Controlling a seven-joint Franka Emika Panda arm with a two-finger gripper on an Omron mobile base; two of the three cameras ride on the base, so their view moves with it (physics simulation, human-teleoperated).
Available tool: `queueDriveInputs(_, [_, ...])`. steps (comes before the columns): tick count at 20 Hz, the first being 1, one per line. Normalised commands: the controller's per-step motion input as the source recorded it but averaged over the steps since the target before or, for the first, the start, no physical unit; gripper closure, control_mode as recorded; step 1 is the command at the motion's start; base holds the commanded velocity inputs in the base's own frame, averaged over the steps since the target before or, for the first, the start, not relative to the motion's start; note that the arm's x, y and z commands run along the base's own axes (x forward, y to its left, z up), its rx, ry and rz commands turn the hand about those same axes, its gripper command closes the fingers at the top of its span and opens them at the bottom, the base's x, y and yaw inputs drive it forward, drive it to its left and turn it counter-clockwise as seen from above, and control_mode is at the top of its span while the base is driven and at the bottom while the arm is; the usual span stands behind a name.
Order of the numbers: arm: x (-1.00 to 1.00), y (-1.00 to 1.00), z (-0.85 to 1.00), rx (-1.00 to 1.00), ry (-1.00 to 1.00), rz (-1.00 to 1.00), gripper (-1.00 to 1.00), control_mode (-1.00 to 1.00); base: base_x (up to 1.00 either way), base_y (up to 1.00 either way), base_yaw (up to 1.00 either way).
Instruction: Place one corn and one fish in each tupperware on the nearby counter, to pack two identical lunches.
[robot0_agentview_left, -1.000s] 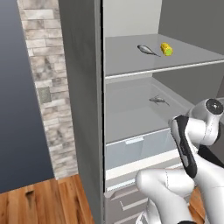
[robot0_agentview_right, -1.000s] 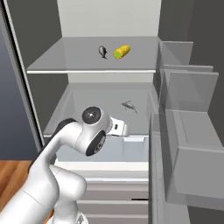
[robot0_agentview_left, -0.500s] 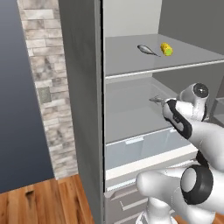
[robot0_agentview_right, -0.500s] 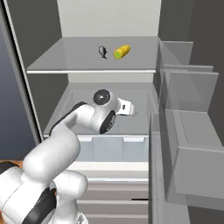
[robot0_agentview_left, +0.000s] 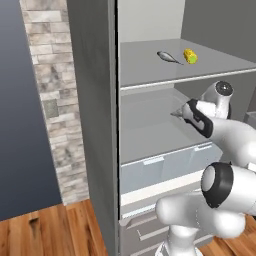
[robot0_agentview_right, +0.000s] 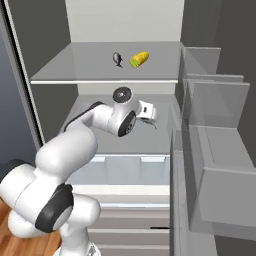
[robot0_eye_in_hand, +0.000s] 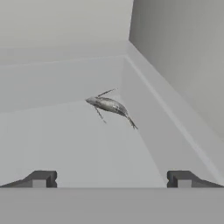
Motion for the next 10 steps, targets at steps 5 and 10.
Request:
queueDriveInputs(5, [0.47,-0.10,-0.35,-0.01,0.05,0.01,-1.00,-1.00,0.00,0.00,0.00])
queueDriveInputs(10, [0.50,-0.03,-0.30,-0.02,0.00,0.20,-1.00,-1.00,0.00,0.00,0.00])
